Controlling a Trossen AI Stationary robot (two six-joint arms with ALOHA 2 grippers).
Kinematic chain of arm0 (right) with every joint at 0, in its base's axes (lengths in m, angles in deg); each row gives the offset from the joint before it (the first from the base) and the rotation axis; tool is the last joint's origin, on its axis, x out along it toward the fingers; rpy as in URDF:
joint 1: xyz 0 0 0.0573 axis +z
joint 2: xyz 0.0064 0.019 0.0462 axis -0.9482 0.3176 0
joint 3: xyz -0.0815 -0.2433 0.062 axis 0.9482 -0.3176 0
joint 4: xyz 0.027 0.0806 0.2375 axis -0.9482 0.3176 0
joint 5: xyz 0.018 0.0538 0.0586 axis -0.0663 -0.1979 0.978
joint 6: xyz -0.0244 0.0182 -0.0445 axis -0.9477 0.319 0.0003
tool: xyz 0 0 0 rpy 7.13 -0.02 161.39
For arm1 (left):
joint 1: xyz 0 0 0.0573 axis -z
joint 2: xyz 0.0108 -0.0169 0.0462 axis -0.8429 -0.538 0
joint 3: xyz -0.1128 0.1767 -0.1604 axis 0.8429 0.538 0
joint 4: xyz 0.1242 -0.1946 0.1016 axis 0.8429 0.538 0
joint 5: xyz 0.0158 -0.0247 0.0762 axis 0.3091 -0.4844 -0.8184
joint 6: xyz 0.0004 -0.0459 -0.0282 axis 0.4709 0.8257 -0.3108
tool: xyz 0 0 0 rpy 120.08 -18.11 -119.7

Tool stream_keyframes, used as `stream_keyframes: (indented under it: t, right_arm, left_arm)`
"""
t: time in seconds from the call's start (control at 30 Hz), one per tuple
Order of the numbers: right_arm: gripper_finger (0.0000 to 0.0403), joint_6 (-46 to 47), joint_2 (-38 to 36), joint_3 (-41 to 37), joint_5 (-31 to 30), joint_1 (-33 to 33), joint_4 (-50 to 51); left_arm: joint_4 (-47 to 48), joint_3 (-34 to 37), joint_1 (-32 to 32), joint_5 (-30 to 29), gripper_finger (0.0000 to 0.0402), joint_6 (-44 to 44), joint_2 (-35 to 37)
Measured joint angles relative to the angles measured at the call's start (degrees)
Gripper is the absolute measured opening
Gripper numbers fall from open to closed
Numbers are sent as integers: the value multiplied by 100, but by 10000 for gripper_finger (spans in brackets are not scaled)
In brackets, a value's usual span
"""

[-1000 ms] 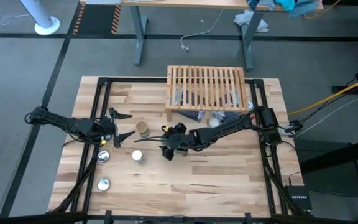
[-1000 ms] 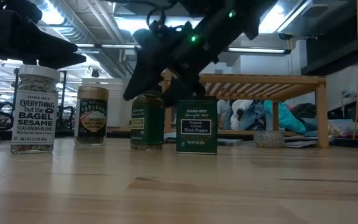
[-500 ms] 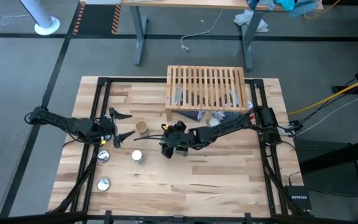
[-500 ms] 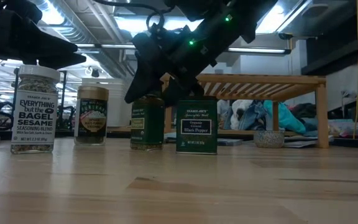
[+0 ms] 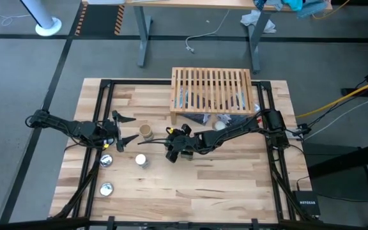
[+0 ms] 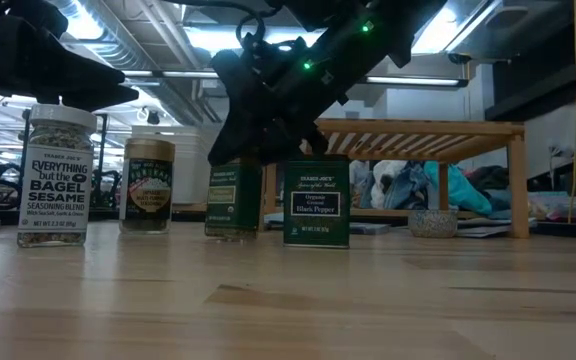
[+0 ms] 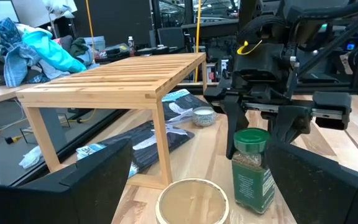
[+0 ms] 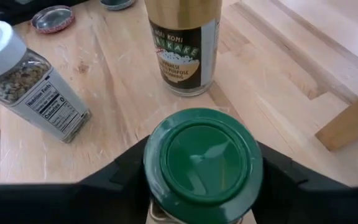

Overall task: Shelf spices
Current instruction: Put the green seasoning bottle on the shelf

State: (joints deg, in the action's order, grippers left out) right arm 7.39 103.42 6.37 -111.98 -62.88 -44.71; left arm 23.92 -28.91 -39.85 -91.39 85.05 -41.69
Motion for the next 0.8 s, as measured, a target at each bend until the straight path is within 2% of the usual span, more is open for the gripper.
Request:
stream_keyframes:
  t: [0.23,0.5,0.63,0.8]
  right_arm:
    - [222,2,0,0,-4,0,11]
    - [203,-41,0,101,18,0,91]
    - [203,-303,-8,323,-15,0,159]
    - [203,-664,-22,884,-67,3,844]
  left_arm:
    - [1,0,0,0,361,-2,0]
    - [1,0,-1,0,361,-2,0]
    - [1,0,-1,0,361,-2,0]
    - [0,-1,-1,0,361,-2,0]
